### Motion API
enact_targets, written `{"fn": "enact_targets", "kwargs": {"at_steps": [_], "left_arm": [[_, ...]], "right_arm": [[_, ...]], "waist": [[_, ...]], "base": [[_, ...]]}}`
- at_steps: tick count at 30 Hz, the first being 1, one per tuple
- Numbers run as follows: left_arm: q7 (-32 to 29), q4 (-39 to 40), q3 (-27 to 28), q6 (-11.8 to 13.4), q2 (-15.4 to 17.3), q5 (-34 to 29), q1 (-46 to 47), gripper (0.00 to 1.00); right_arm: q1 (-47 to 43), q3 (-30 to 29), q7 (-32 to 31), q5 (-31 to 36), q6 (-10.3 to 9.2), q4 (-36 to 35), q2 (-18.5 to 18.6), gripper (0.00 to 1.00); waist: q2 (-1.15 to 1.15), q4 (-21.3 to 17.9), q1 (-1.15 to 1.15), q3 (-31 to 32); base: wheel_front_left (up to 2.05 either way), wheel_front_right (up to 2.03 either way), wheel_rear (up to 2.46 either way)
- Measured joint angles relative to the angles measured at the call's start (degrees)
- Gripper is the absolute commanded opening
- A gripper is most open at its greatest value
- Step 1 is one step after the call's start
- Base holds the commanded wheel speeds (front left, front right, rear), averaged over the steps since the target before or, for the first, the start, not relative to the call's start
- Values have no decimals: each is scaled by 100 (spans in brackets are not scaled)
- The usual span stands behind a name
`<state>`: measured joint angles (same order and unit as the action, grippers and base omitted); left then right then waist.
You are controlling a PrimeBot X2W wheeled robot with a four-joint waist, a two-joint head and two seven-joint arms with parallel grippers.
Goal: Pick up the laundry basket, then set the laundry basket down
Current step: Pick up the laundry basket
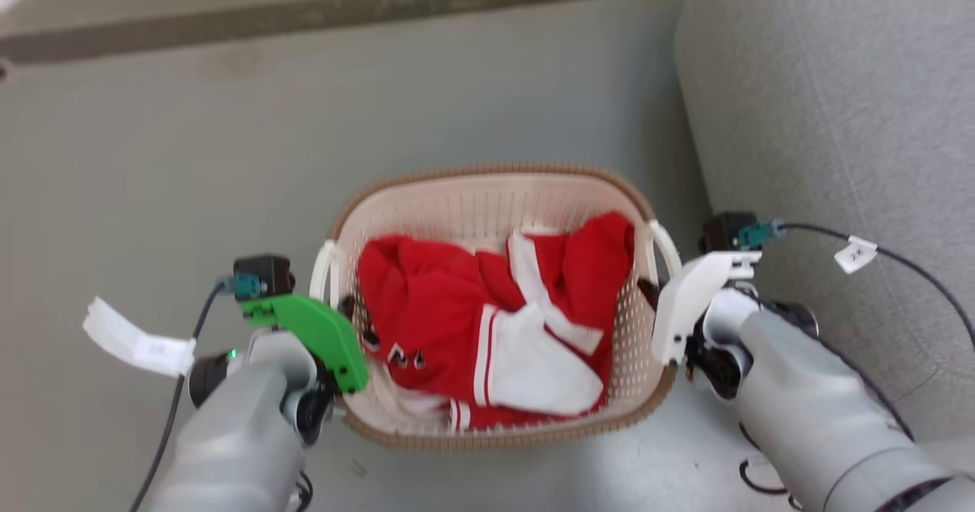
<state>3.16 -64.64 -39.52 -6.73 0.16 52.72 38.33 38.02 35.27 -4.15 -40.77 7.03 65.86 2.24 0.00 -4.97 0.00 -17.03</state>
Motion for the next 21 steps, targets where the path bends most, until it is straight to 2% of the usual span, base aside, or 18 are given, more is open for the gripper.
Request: {"fn": "enact_targets", "kwargs": {"at_steps": [21], "left_arm": [[-363,42,-263,-4,37,536,-853,0]], "right_arm": [[-698,413,-549,-272,-5,8,7,0]], "waist": [[0,-76,0,1361]], "base": [[0,0,0]]}}
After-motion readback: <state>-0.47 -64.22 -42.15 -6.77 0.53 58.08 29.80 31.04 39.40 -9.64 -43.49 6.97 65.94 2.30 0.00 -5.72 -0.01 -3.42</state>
